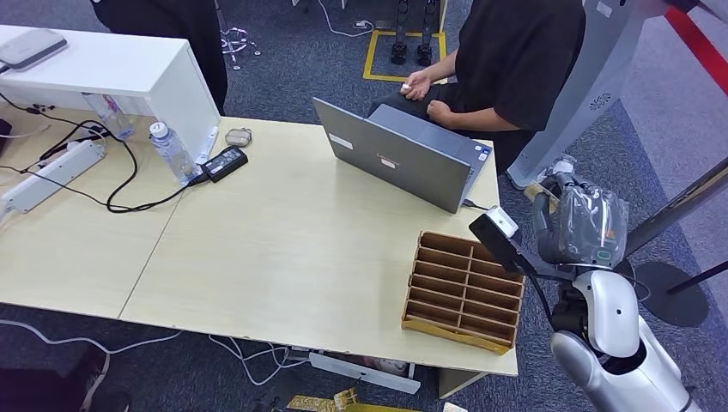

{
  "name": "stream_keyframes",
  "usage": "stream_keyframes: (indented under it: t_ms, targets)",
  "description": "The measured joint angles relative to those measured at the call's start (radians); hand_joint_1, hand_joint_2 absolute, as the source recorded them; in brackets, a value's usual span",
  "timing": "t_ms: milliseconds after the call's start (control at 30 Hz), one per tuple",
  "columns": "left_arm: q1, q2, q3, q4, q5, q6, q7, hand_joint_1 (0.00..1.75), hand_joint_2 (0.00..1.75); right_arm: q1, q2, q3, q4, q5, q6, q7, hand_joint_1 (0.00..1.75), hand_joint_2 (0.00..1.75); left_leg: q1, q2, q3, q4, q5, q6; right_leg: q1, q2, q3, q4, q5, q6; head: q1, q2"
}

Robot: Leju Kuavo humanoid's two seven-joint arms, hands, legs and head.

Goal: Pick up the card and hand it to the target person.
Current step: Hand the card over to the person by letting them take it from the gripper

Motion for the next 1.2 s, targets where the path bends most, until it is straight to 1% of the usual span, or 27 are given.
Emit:
stream_keyframes:
  t_ms: [300,700,867,1100,1200]
  targets:
    - [-0.003,-0.004,-0.010,0.000,-0.001,-0.004,0.000,0.00,0.00,-0.013,-0.017,-0.002,0.030,0.003,-0.008,0.000,1.36,1.75,0.000,0.000,0.000,0.000,0.000,0.000,0.000,0.000,0.000,0.000,0.000,0.000,0.000,0.000]
    - [-0.003,-0.005,-0.010,0.000,-0.001,-0.005,0.000,0.00,0.00,-0.014,-0.022,-0.002,0.053,0.005,-0.010,0.000,1.37,1.75,0.000,0.000,0.000,0.000,0.000,0.000,0.000,0.000,0.000,0.000,0.000,0.000,0.000,0.000]
    - [-0.004,-0.006,-0.010,0.000,-0.003,-0.006,0.002,0.00,0.00,-0.014,-0.022,-0.002,0.058,0.040,-0.023,-0.002,1.37,1.75,0.000,0.000,0.000,0.000,0.000,0.000,0.000,0.000,0.000,0.000,0.000,0.000,0.000,0.000]
    - [-0.008,-0.006,-0.014,0.000,-0.005,-0.006,0.006,0.00,0.00,-0.016,-0.020,0.012,0.124,0.063,0.003,-0.037,1.34,1.75,0.000,0.000,0.000,0.000,0.000,0.000,0.000,0.000,0.000,0.000,0.000,0.000,0.000,0.000]
    - [-0.008,-0.006,-0.017,0.000,-0.005,-0.006,0.005,0.00,0.00,-0.007,-0.017,0.025,0.164,0.055,0.013,-0.059,1.28,1.75,0.000,0.000,-0.001,0.000,0.000,0.000,0.000,0.000,0.000,0.000,0.000,0.000,0.000,0.000]
